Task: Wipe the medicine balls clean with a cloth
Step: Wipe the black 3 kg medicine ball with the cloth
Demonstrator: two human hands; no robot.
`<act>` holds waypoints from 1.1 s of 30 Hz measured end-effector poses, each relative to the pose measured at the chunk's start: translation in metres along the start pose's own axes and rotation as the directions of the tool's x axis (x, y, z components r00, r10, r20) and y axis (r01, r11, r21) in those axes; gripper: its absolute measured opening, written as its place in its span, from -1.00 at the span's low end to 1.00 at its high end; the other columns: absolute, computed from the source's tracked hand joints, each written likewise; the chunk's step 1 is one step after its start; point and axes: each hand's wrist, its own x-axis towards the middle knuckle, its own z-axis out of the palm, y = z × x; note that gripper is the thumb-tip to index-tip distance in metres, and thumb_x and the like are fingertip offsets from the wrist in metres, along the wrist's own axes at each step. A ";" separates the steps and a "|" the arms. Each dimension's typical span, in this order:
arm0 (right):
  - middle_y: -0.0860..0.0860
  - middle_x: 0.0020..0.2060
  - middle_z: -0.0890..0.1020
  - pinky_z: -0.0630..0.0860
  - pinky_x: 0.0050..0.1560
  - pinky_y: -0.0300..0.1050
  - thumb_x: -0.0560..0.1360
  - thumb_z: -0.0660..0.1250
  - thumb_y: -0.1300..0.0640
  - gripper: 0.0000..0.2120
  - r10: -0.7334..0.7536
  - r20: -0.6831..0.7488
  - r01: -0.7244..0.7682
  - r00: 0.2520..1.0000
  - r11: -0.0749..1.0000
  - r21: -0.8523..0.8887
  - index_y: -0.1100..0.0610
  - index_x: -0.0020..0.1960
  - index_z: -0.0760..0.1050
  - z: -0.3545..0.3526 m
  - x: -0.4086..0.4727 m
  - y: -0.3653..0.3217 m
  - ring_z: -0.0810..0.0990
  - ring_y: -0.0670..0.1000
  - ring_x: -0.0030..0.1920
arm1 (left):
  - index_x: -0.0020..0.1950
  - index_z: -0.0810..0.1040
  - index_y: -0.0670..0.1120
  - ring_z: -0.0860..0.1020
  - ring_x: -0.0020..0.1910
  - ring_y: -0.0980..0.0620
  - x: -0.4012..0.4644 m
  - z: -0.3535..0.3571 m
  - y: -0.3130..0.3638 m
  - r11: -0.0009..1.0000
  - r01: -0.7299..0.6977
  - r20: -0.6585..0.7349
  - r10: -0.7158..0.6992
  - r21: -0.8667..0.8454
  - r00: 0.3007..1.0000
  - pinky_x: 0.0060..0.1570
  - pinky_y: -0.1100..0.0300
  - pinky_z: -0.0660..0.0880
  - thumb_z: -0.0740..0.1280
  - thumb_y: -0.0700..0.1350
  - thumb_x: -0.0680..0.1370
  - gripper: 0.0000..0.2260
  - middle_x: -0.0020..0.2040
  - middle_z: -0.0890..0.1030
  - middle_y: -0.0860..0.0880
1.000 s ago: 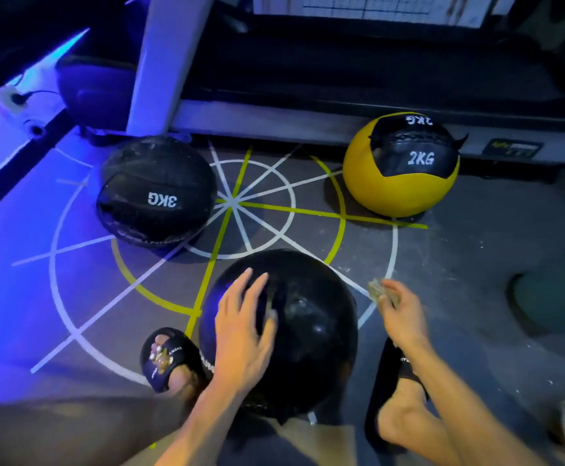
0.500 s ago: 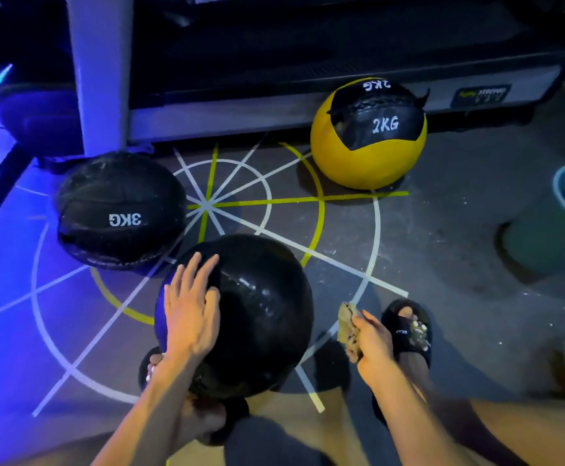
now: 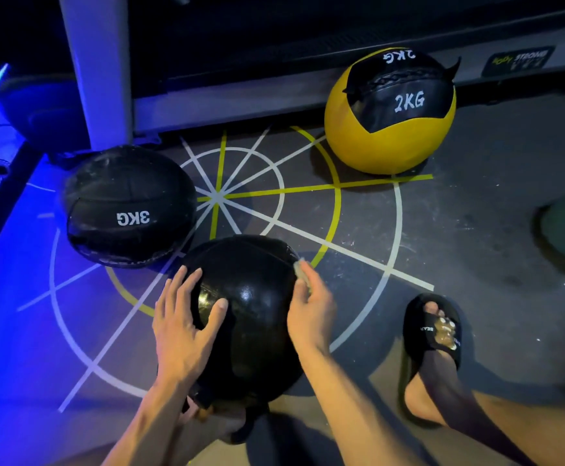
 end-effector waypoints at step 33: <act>-0.06 0.50 0.42 0.34 0.47 0.05 0.70 0.12 0.28 -0.66 -0.620 0.566 0.772 0.544 0.633 -0.049 0.14 0.41 0.49 0.029 -0.029 0.045 0.33 -0.08 0.51 | 0.56 0.25 0.34 0.01 0.62 -0.08 0.113 -0.001 0.047 0.987 0.163 0.415 -0.145 -0.008 0.898 0.56 -0.11 -0.03 0.26 0.41 0.36 -0.24 0.65 0.14 0.18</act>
